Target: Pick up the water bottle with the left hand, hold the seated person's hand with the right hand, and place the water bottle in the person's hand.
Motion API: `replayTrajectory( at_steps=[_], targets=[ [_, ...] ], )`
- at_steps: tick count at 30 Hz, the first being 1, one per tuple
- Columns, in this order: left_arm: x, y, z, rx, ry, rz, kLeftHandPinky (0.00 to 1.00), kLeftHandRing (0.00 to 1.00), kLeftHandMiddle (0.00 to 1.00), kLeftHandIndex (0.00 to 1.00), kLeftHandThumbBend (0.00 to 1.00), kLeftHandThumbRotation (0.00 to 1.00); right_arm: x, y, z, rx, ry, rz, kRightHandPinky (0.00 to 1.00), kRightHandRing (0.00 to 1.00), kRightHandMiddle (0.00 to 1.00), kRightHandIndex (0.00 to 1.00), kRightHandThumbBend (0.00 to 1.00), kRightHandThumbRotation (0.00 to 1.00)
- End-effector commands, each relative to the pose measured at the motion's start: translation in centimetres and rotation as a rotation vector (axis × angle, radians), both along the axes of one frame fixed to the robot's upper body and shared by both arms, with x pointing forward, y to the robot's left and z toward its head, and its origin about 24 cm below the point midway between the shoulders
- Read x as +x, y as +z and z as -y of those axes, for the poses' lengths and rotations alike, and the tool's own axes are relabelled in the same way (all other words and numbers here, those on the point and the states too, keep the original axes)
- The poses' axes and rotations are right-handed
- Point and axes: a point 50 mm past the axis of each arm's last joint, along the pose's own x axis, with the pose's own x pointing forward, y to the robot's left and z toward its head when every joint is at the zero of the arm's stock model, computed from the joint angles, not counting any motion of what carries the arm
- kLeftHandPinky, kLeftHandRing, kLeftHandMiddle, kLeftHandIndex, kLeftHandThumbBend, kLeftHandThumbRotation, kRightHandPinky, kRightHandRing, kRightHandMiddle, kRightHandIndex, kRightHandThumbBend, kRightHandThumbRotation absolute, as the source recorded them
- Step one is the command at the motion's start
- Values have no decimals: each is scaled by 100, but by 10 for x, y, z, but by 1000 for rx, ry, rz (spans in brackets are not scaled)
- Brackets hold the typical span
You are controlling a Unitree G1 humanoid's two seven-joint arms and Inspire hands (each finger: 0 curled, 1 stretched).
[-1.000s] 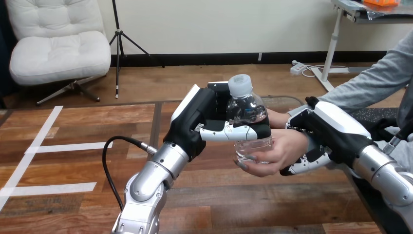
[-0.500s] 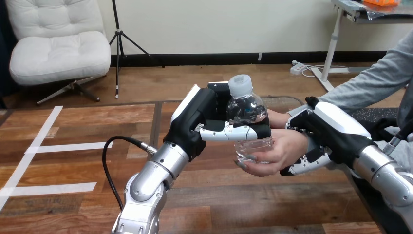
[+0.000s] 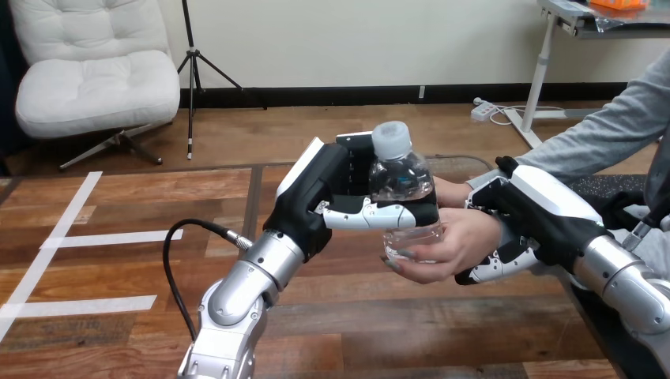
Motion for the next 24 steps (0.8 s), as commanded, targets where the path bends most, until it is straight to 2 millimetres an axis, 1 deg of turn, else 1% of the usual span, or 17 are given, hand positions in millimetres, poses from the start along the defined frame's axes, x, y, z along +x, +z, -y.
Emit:
replayTrajectory(
  at_steps=[1, 2, 4, 10, 19, 24],
  targets=[
    [5, 12, 3, 35, -46, 61, 55, 66, 71, 74, 99, 53, 16, 31, -6, 43, 4, 122, 20, 23, 28, 30, 80, 0],
    [5, 12, 3, 39, -51, 57, 61, 71, 74, 77, 99, 56, 16, 31, -6, 46, 5, 120, 20, 23, 28, 30, 80, 0],
    [6, 12, 2, 43, -56, 52, 66, 76, 79, 81, 100, 60, 16, 31, -6, 50, 5, 117, 20, 23, 28, 30, 80, 0],
    [7, 10, 0, 57, -61, 54, 79, 86, 88, 89, 100, 69, 16, 30, -5, 51, -3, 115, 20, 23, 28, 30, 80, 0],
    [7, 9, -1, 80, -71, 58, 87, 94, 96, 96, 100, 82, 15, 30, -5, 47, 1, 117, 20, 23, 28, 30, 80, 0],
    [7, 7, -3, 85, -76, 57, 91, 97, 99, 99, 100, 87, 15, 30, -6, 58, 4, 119, 20, 23, 28, 30, 81, 0]
  ],
)
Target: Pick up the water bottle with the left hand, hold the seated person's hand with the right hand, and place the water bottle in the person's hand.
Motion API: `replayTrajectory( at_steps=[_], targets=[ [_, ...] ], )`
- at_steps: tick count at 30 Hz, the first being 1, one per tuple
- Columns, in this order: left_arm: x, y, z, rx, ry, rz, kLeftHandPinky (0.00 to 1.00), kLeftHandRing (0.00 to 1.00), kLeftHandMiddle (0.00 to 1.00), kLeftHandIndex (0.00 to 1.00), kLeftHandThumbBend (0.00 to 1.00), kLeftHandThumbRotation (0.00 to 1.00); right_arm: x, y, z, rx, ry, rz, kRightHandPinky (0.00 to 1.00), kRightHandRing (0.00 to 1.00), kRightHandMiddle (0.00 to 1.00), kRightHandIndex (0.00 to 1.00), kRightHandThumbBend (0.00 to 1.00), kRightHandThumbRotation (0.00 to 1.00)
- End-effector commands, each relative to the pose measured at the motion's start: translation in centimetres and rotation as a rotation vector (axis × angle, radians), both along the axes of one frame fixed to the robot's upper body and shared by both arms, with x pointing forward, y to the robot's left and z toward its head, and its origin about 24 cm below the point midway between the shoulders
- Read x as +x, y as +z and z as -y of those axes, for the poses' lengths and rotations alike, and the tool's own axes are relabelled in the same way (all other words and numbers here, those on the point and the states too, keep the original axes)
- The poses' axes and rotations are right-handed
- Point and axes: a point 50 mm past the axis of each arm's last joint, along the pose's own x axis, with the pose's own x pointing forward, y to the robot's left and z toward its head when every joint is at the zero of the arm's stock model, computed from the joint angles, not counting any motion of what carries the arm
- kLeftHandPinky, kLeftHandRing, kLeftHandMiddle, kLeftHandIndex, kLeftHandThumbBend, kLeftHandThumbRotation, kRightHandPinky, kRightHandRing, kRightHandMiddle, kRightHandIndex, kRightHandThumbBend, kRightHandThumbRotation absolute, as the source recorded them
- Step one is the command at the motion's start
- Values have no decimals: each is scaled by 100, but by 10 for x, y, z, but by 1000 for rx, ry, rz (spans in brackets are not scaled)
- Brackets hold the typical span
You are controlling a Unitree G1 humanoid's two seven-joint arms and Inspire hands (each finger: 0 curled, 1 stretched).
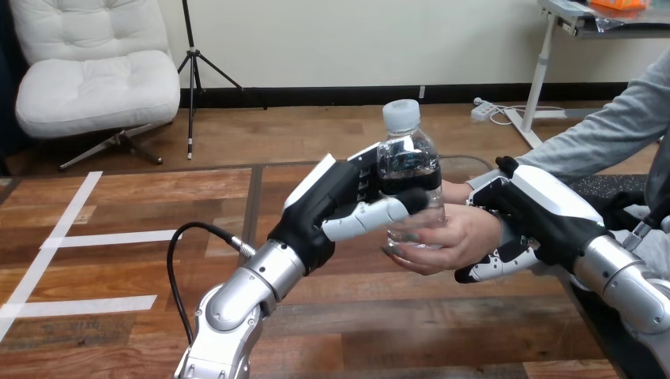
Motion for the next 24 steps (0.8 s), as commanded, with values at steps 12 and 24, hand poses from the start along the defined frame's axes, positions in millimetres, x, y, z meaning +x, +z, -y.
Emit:
replayTrajectory(
  at_steps=[12, 24],
  targets=[
    [7, 15, -2, -25, 5, 64, 99, 100, 100, 100, 100, 96, 15, 31, -6, 45, 5, 116, 20, 23, 28, 30, 80, 0],
    [3, 14, -8, -113, 51, 41, 100, 100, 100, 100, 100, 100, 15, 29, -5, 47, -4, 108, 20, 24, 28, 30, 80, 0]
  ],
)
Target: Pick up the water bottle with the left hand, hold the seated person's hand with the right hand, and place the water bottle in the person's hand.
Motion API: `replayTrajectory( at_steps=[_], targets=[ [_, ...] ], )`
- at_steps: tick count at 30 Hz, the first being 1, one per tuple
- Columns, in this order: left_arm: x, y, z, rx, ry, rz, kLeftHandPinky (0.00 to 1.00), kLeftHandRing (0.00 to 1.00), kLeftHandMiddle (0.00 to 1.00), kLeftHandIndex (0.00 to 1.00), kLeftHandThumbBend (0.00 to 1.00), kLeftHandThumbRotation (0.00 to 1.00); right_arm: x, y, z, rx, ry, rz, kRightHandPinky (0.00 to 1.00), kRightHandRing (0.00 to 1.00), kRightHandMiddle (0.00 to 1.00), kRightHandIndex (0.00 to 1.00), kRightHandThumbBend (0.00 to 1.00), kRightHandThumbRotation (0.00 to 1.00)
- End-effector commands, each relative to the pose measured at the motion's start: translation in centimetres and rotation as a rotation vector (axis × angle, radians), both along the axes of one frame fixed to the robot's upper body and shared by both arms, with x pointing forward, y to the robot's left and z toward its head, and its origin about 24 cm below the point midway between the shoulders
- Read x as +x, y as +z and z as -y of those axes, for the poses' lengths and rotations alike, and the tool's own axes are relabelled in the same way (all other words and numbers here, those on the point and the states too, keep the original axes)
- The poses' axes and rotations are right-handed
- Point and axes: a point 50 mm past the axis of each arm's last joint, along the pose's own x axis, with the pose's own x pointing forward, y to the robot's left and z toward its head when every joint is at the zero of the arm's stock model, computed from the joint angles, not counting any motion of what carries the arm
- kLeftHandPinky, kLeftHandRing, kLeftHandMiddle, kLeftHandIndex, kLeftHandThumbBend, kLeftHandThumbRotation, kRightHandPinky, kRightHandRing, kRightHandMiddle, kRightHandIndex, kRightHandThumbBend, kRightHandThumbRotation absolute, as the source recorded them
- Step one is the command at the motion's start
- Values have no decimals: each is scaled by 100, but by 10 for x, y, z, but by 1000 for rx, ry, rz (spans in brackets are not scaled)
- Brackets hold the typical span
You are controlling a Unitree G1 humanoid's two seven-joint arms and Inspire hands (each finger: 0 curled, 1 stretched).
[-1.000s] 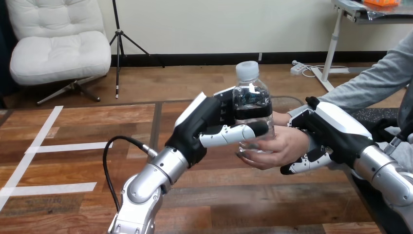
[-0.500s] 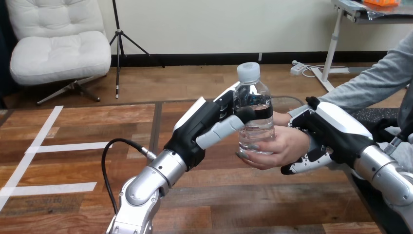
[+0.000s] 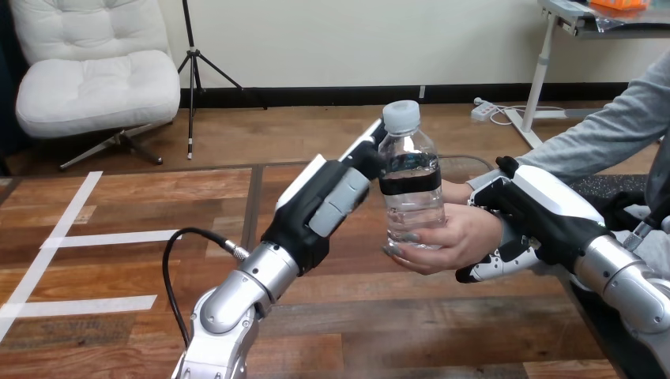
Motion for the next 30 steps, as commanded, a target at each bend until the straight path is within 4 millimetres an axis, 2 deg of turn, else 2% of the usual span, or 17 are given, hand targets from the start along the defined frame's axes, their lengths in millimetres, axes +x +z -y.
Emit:
replayTrajectory(
  at_steps=[1, 30],
  targets=[
    [3, 16, -5, -58, 36, 58, 100, 100, 100, 100, 100, 100, 14, 29, -6, 47, 6, 113, 20, 24, 28, 30, 80, 0],
    [-6, 23, -34, -163, 170, 96, 100, 100, 100, 100, 100, 100, 13, 28, -5, 43, 1, 114, 22, 25, 30, 31, 79, 0]
  ],
)
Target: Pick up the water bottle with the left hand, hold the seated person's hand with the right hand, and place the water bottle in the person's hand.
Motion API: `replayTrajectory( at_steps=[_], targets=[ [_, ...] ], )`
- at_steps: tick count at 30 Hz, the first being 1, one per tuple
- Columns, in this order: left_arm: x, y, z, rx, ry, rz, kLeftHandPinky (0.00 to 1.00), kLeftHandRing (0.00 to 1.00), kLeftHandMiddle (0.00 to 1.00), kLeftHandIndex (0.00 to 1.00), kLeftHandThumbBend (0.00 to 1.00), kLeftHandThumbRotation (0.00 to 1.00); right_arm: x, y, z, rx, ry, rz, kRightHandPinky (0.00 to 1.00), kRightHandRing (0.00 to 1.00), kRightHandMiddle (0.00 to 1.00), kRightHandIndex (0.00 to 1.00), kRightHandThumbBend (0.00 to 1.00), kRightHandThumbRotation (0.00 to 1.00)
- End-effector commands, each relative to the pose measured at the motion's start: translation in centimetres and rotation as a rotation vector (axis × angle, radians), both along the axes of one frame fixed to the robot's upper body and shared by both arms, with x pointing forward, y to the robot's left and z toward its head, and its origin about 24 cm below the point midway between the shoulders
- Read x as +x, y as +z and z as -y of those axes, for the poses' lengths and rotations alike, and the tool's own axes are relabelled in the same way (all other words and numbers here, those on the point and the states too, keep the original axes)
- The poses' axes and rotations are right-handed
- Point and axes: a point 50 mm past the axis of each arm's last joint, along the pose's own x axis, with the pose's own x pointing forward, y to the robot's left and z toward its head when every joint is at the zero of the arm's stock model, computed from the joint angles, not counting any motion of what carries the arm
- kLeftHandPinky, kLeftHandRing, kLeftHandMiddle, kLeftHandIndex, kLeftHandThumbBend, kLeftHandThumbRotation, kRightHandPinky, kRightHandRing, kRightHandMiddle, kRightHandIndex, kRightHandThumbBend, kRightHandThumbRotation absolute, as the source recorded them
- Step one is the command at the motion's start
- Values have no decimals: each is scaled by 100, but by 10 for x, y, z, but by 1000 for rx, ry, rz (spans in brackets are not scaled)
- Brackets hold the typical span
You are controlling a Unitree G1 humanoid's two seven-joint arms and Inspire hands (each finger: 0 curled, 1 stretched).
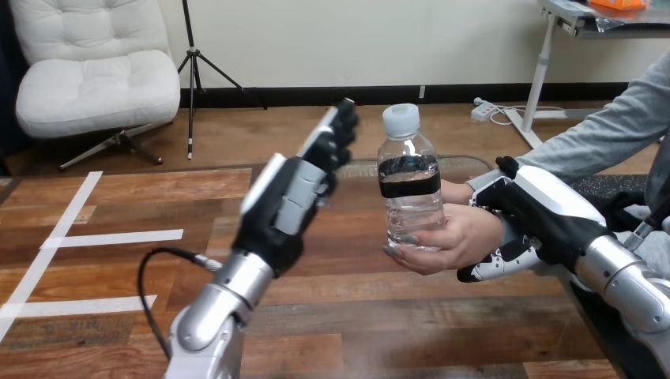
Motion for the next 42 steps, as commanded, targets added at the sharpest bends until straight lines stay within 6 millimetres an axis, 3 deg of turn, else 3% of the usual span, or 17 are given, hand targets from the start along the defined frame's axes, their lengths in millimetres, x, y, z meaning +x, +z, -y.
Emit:
replayTrajectory(
  at_steps=[1, 24, 42],
  targets=[
    [3, 21, -9, -48, 49, 87, 100, 100, 100, 100, 100, 100, 13, 29, -6, 43, 14, 121, 22, 25, 30, 31, 79, 0],
    [0, 19, -40, -117, 169, 75, 100, 100, 100, 100, 100, 100, 15, 32, -5, -66, 10, 141, 29, 34, 41, 44, 88, 0],
    [-2, 18, -53, -141, 221, 79, 100, 100, 100, 100, 100, 100, 14, 32, -4, -82, 13, 157, 33, 39, 44, 46, 91, 0]
  ],
)
